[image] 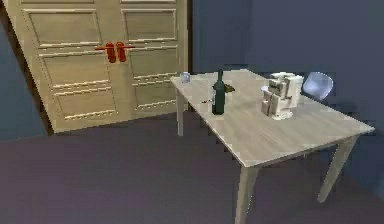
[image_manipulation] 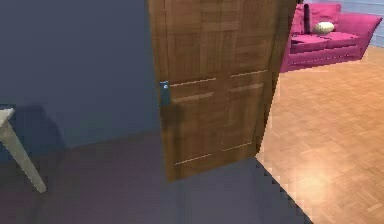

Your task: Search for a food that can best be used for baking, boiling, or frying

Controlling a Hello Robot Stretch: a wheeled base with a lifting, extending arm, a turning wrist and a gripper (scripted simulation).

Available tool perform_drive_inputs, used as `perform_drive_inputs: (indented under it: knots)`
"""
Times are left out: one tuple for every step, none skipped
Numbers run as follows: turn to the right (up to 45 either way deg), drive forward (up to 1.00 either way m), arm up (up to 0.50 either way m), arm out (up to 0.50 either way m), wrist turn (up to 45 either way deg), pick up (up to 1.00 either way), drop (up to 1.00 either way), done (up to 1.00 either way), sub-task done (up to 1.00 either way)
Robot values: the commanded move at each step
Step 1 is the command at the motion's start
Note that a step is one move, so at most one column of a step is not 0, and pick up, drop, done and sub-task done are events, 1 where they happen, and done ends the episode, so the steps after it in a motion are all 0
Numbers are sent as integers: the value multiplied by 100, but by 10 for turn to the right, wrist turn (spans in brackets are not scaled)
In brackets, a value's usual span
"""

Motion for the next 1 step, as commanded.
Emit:
perform_drive_inputs:
  knots:
    - [240, 0, 0, 0, 0, 0, 0, 0, 0]
